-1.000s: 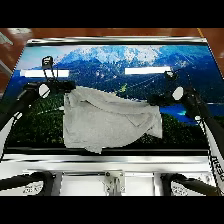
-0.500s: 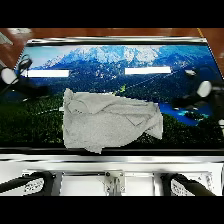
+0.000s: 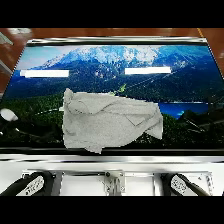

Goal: Fold the shirts.

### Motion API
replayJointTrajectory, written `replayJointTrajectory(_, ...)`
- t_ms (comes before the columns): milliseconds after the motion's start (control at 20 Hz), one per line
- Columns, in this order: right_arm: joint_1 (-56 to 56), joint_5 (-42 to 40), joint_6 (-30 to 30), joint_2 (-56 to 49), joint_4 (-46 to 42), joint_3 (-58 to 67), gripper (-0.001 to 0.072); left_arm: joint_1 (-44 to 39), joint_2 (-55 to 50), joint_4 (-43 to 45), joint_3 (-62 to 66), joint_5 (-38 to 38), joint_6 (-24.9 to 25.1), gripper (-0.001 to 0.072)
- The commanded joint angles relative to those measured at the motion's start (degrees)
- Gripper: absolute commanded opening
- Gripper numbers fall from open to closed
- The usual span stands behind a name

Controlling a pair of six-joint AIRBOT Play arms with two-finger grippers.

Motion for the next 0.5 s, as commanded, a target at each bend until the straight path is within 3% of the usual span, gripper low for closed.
replayJointTrajectory(0,0.61,0.07,-1.05,0.07,3.10,-1.38,0.0589,0.52,1.22,-10.32,-11.28,8.66,5.68,0.0716)
replayJointTrajectory(300,0.90,-1.60,-0.50,0.07,3.30,-1.38,0.0590,0.59,1.22,-1.22,-11.45,9.53,5.81,0.0716)
replayJointTrajectory(450,0.90,-1.70,-0.20,0.07,3.26,-1.38,0.0589,0.57,1.20,-2.01,-11.52,11.45,5.77,0.0716)
